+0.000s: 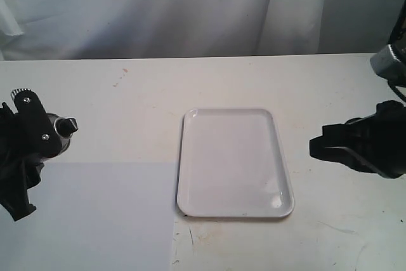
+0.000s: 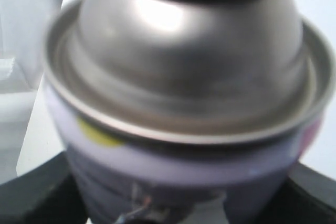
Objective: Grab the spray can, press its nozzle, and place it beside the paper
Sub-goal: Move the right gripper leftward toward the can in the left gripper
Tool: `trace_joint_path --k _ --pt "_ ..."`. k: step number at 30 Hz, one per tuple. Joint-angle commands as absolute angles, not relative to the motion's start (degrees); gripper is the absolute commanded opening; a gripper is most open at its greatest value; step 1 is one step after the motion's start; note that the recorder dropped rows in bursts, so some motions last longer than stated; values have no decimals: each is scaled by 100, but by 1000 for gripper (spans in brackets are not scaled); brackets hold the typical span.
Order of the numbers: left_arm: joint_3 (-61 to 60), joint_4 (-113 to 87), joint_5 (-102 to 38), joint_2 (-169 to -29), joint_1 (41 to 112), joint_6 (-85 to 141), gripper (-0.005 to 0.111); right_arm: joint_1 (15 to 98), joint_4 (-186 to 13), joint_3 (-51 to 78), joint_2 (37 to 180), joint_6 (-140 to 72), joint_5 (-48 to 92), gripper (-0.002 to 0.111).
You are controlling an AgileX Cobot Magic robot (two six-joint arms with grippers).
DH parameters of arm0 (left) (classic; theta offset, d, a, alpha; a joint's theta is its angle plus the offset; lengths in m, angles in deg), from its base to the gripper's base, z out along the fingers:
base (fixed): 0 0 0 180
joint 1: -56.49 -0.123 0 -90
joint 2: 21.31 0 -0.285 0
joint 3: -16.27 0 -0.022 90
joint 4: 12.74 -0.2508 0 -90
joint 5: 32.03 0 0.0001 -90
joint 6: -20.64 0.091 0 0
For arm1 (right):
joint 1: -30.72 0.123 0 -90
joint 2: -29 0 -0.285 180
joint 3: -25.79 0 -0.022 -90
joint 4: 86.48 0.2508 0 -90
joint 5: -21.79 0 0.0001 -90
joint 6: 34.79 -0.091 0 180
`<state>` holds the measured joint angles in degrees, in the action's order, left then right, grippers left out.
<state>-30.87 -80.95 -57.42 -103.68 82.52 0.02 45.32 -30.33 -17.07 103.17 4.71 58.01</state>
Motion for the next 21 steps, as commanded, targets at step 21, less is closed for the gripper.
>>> trace_joint_path --k 21 --pt "-3079 -8231 -5474 -10334 8278 -8 0 6304 -763 240 12874 2010 5360 0"
